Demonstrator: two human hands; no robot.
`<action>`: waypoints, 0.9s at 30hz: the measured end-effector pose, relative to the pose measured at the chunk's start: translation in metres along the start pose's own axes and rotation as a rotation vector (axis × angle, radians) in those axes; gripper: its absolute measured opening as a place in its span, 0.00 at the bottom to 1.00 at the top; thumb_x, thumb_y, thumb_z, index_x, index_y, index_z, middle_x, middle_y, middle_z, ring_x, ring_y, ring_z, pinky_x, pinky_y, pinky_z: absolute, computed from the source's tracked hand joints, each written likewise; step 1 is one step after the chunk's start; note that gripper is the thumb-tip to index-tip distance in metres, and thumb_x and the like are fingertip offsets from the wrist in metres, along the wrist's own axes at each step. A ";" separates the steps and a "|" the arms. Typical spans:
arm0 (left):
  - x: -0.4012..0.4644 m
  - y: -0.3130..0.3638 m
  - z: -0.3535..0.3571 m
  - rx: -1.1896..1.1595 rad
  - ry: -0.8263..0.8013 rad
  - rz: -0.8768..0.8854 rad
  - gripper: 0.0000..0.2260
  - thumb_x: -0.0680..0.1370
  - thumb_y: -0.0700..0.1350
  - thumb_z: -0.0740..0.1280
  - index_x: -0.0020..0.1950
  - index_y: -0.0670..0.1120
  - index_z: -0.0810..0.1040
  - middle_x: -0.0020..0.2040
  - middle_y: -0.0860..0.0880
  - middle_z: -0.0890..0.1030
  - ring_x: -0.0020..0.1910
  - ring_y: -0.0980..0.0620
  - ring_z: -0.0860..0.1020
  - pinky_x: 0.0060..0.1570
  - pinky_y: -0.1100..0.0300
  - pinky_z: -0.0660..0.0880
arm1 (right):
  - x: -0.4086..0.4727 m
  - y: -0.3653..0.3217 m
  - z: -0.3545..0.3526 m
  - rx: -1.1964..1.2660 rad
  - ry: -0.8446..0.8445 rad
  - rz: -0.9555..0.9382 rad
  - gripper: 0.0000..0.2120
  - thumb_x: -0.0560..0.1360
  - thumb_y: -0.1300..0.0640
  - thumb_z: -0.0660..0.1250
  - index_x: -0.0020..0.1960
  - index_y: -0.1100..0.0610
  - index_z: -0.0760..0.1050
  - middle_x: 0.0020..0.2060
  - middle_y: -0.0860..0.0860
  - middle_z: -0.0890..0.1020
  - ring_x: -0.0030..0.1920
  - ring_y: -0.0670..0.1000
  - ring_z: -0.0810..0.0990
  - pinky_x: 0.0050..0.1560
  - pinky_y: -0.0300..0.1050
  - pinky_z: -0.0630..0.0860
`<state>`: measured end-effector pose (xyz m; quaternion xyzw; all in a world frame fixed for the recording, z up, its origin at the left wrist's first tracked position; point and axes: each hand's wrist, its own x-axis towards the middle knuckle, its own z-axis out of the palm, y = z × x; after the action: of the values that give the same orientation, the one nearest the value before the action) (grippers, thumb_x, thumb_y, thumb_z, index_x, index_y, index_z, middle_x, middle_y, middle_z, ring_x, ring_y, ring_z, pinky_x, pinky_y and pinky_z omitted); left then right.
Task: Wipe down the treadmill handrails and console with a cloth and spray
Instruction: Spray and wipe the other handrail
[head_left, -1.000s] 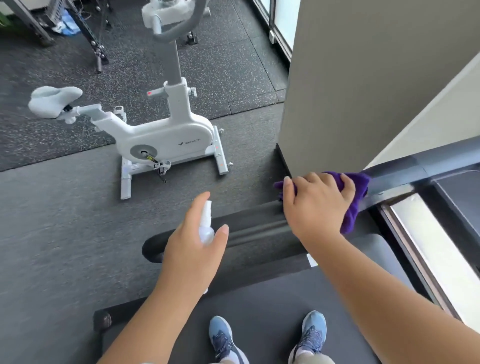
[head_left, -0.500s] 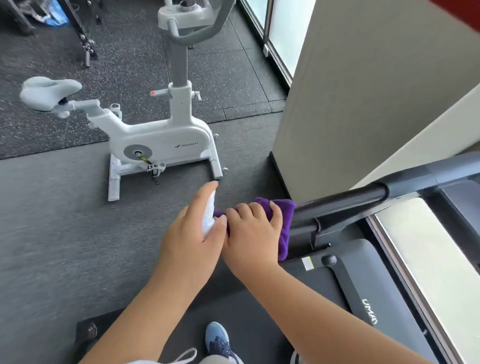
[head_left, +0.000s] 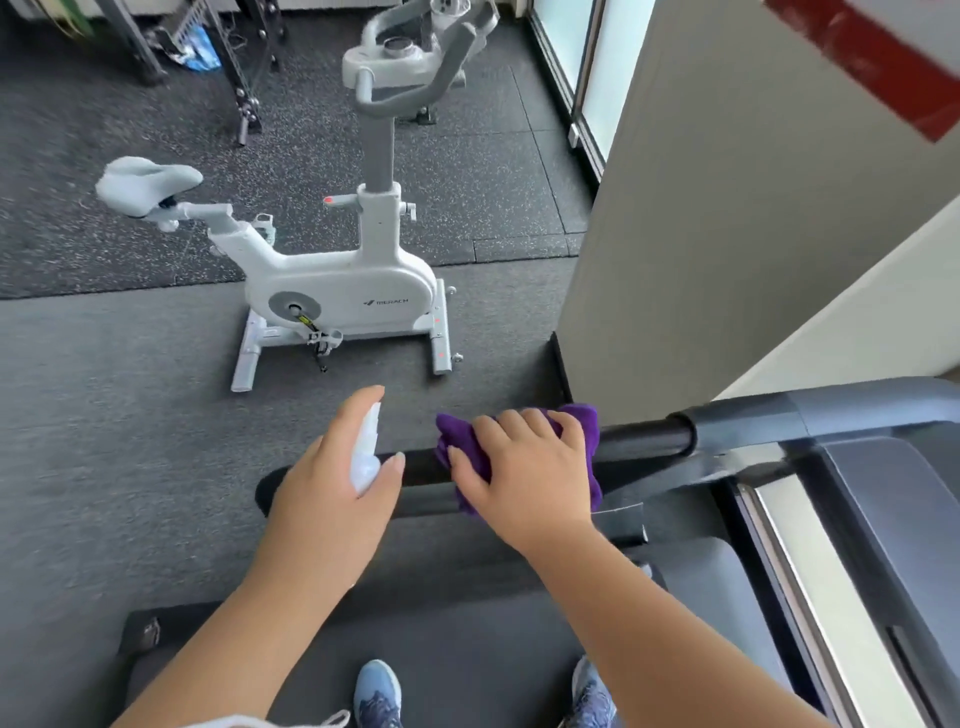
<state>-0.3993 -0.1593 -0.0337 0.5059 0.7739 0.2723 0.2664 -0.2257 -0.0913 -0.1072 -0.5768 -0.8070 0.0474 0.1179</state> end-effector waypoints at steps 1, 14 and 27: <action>-0.005 0.005 0.005 -0.006 0.011 -0.029 0.25 0.79 0.50 0.67 0.71 0.70 0.63 0.55 0.55 0.77 0.51 0.51 0.75 0.43 0.59 0.70 | -0.003 0.023 -0.006 -0.021 0.008 -0.001 0.18 0.79 0.36 0.58 0.47 0.47 0.79 0.42 0.44 0.82 0.50 0.54 0.80 0.62 0.55 0.68; -0.028 0.010 0.013 0.018 0.114 -0.244 0.18 0.81 0.47 0.63 0.65 0.66 0.64 0.42 0.53 0.76 0.37 0.48 0.76 0.33 0.47 0.79 | -0.003 0.099 -0.031 -0.180 0.009 0.113 0.20 0.80 0.39 0.55 0.39 0.49 0.77 0.36 0.47 0.80 0.43 0.56 0.79 0.58 0.55 0.67; -0.006 -0.117 -0.065 -0.052 0.158 -0.263 0.18 0.79 0.43 0.63 0.65 0.61 0.66 0.41 0.53 0.75 0.45 0.44 0.74 0.41 0.51 0.70 | 0.002 0.048 -0.005 -0.132 0.252 0.561 0.20 0.81 0.48 0.55 0.40 0.55 0.78 0.42 0.55 0.84 0.52 0.60 0.77 0.64 0.60 0.64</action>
<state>-0.5171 -0.2142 -0.0674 0.3702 0.8446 0.2941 0.2512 -0.1812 -0.0740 -0.1121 -0.7848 -0.5966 -0.0462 0.1613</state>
